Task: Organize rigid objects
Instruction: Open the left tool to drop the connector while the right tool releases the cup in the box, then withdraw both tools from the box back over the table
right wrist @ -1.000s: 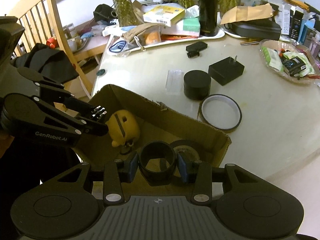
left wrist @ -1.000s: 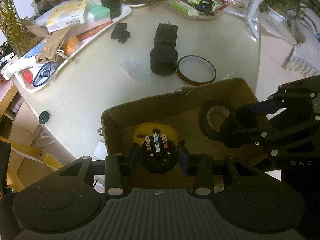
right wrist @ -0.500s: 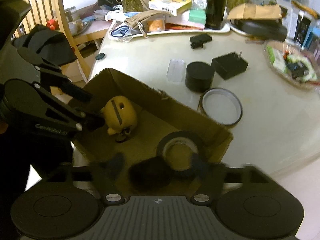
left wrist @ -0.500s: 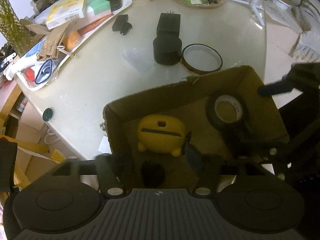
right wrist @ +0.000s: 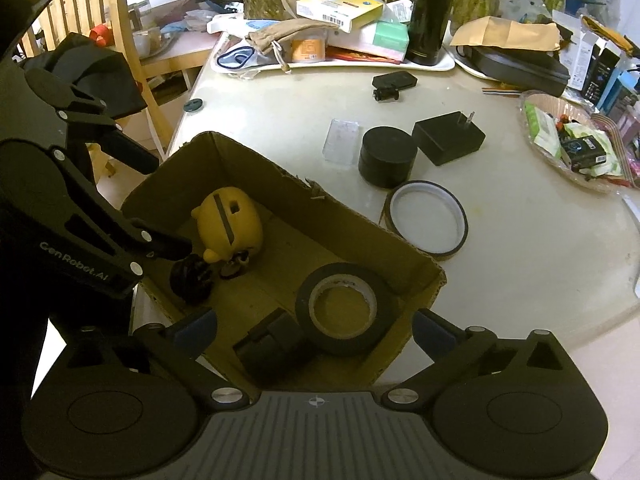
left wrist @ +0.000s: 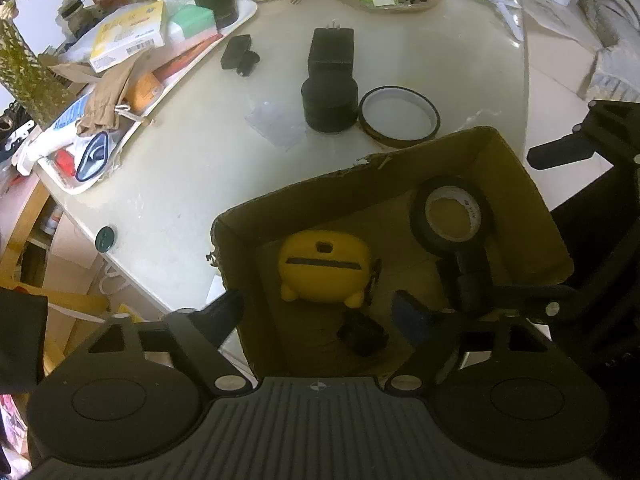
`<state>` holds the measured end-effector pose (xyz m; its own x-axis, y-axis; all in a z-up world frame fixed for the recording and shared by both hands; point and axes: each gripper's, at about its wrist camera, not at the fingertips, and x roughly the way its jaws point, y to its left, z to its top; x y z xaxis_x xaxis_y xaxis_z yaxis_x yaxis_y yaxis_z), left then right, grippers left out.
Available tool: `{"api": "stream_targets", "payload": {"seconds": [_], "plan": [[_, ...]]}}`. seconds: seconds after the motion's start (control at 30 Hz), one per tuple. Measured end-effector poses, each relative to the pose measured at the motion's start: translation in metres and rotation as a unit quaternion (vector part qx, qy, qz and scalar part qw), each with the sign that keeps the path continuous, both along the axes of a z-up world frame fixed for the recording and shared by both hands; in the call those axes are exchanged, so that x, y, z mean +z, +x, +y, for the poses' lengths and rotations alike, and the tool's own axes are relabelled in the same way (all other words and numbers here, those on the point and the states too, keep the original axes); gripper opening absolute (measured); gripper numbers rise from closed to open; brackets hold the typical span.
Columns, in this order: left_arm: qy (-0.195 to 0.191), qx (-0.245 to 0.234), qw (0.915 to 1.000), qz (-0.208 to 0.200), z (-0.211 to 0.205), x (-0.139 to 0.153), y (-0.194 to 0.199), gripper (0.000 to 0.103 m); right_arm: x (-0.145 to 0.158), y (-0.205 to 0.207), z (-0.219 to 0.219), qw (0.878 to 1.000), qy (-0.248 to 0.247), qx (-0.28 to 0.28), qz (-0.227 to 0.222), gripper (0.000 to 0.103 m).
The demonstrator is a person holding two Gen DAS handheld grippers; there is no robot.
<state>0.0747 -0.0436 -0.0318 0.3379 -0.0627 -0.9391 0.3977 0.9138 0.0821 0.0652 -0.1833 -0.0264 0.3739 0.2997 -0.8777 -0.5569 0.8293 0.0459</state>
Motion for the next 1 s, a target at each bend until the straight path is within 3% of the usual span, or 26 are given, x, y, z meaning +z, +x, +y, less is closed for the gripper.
{"api": "stream_targets", "payload": {"seconds": [0.67, 1.0], "plan": [[-0.032, -0.006, 0.9993, 0.019, 0.008, 0.004, 0.000, 0.090, 0.001, 0.007, -0.009, 1.000, 0.010, -0.016, 0.017, 0.103], [-0.025, 0.001, 0.9996, 0.015, 0.013, 0.010, 0.003, 0.092, 0.002, 0.008, -0.011, 1.000, -0.002, -0.017, 0.024, 0.103]]}}
